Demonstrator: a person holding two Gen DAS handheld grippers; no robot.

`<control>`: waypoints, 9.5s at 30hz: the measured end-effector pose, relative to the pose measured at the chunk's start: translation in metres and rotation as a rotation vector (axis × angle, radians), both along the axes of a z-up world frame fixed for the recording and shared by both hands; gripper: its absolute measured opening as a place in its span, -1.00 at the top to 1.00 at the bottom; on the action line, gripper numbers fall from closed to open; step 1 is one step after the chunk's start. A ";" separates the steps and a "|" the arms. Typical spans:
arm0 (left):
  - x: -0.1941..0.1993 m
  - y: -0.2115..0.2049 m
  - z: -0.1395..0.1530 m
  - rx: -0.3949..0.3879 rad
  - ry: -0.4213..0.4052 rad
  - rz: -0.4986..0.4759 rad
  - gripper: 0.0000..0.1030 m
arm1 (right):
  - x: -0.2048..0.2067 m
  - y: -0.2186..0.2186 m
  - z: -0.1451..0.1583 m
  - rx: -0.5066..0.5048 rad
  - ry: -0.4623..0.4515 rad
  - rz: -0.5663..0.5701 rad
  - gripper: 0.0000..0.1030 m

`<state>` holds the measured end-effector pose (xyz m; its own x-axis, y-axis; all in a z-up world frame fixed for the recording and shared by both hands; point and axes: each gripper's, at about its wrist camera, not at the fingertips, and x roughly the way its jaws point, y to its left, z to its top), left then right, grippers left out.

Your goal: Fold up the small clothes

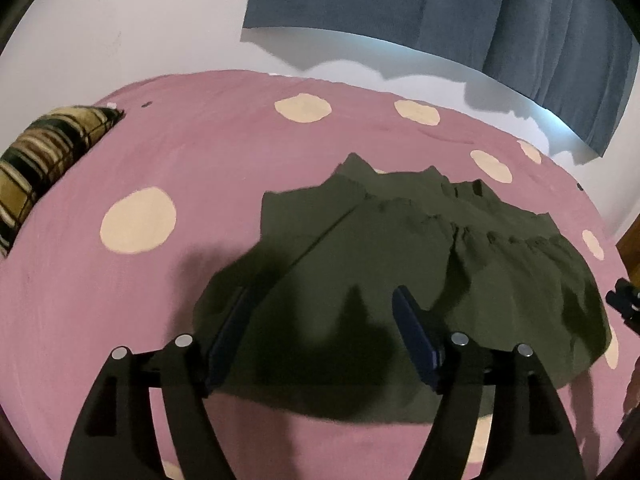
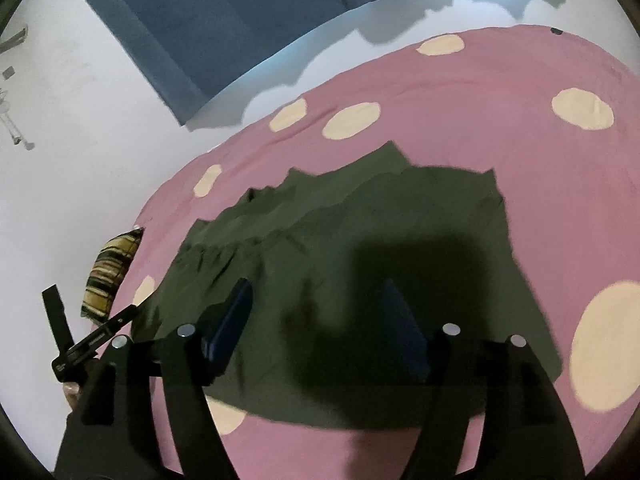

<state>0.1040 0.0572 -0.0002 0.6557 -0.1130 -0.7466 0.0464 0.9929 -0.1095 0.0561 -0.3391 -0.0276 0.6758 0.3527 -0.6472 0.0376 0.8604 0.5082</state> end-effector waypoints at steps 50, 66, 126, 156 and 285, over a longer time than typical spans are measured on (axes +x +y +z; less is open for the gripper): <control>-0.027 0.067 -0.037 -0.139 0.121 0.091 -0.52 | -0.002 0.134 -0.063 0.234 0.152 0.283 -0.37; -0.015 0.093 -0.023 -0.176 0.048 0.031 -0.52 | 0.137 0.108 -0.027 0.248 0.100 0.156 -0.37; 0.068 0.033 -0.045 -0.189 0.389 -0.217 0.72 | -0.017 0.141 -0.065 0.146 0.067 0.283 -0.38; 0.002 -0.218 0.096 0.206 0.155 -0.348 0.91 | -0.050 0.081 -0.046 0.203 0.045 0.253 -0.39; -0.062 -0.188 -0.059 0.144 -0.025 -0.248 -0.64 | 0.051 -0.108 -0.050 0.370 0.186 0.094 0.92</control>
